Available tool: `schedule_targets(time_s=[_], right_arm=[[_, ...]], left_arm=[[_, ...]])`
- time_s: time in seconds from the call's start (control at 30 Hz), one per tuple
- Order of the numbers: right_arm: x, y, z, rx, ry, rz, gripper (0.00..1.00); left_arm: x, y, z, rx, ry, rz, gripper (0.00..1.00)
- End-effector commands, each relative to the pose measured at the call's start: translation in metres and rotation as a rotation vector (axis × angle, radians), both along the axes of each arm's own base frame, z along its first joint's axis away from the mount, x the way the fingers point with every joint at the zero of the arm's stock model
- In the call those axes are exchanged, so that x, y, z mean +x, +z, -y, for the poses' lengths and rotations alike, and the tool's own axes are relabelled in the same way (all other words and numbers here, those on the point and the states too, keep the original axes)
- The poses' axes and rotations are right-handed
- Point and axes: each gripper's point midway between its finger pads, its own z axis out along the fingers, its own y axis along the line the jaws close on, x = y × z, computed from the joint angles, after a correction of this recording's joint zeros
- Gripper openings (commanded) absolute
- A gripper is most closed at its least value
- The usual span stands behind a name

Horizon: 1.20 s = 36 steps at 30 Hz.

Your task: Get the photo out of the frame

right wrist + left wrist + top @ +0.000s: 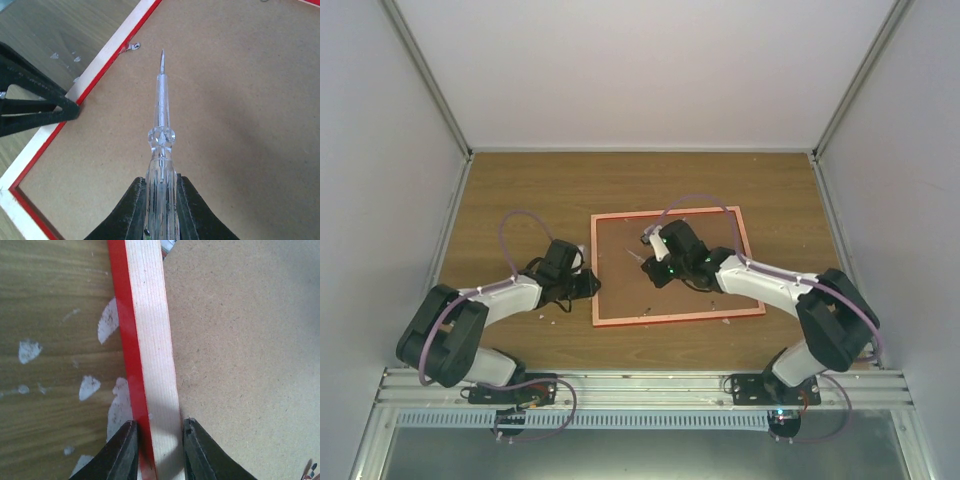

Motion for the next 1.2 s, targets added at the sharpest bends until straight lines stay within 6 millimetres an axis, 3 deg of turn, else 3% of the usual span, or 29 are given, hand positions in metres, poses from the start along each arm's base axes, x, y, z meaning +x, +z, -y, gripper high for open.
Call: schedule_targets(time_s=[0.0,0.23,0.7,1.17], right_arm=[[-0.001,-0.004,-0.01,-0.018,0.024,-0.044,0.01],[0.006,-0.012,-0.027,-0.019,0.077,-0.072,0.01],[0.028,-0.033,-0.056,-0.058,0.126,-0.112,0.01],[0.031,-0.048,-0.067,-0.064,0.159,-0.147,0.01]], left_arm=[[-0.027,-0.016,-0.007,0.042,0.003,-0.078,0.26],[-0.009,0.002,-0.019,0.127,0.028,-0.011,0.4],[0.016,0.005,-0.007,0.097,-0.018,0.004,0.41],[0.012,-0.005,-0.004,0.085,-0.037,-0.022,0.2]])
